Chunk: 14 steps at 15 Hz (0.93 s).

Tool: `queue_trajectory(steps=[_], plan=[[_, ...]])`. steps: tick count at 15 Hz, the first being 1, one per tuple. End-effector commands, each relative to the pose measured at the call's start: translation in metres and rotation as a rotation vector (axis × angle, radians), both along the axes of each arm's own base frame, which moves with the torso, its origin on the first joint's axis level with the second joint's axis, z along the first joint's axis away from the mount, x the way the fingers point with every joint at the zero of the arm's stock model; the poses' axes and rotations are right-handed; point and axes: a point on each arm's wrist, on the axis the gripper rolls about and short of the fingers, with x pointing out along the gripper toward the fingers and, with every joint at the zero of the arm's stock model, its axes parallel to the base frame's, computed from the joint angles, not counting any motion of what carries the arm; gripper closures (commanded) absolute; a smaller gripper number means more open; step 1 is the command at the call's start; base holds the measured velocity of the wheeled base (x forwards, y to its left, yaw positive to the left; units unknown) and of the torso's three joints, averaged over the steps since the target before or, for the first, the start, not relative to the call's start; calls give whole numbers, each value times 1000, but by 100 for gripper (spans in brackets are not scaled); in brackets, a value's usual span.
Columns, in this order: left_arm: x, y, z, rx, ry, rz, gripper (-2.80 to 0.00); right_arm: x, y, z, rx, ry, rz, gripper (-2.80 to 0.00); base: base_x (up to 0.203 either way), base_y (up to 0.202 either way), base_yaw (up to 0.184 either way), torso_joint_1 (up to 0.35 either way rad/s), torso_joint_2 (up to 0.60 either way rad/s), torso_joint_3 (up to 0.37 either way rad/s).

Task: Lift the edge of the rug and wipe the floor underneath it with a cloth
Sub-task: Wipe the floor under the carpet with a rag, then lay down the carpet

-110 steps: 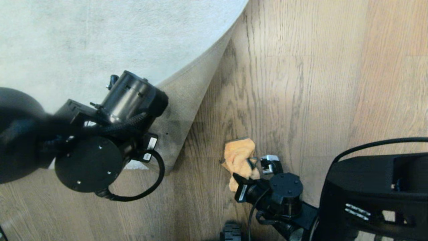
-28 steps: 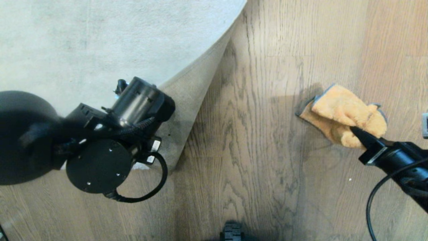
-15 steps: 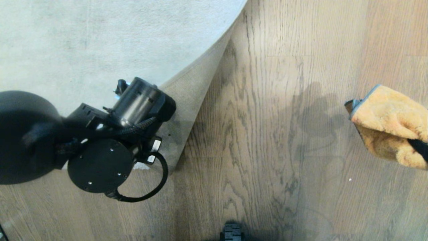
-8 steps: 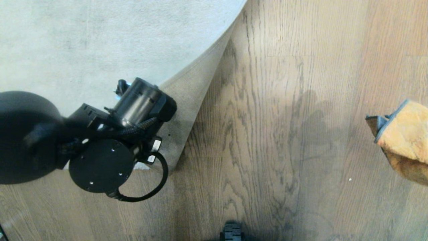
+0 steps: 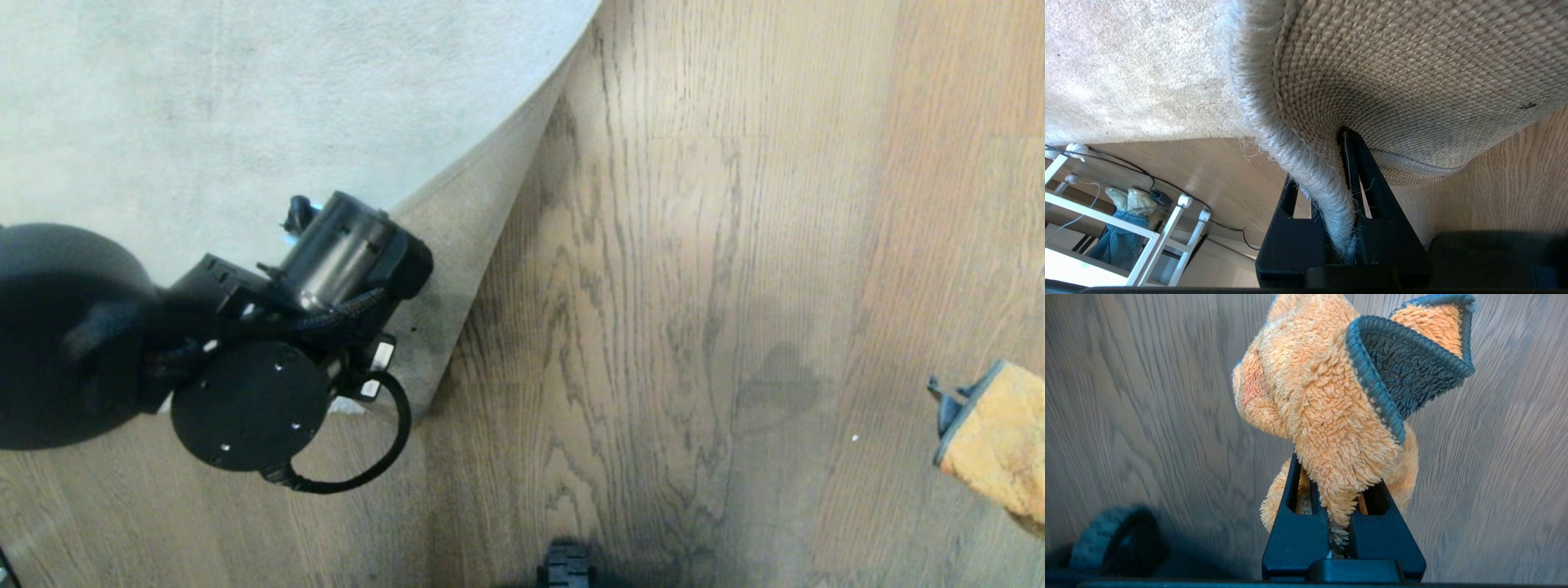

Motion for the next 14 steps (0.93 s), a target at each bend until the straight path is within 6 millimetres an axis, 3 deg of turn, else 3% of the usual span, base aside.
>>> queue_trajectory(steps=[1, 7, 14], plan=[[0, 0, -1, 5, 0, 4, 0, 1, 0, -19, -10, 51, 2, 0, 0, 0, 0, 0, 0, 0], [0, -1, -1, 6, 1, 3, 0, -3, 1, -50, -10, 329, 45, 0, 0, 0, 0, 0, 0, 0], [0, 0, 0, 4, -1, 3, 0, -3, 1, -50, 14, 327, 46, 0, 0, 0, 0, 0, 0, 0]])
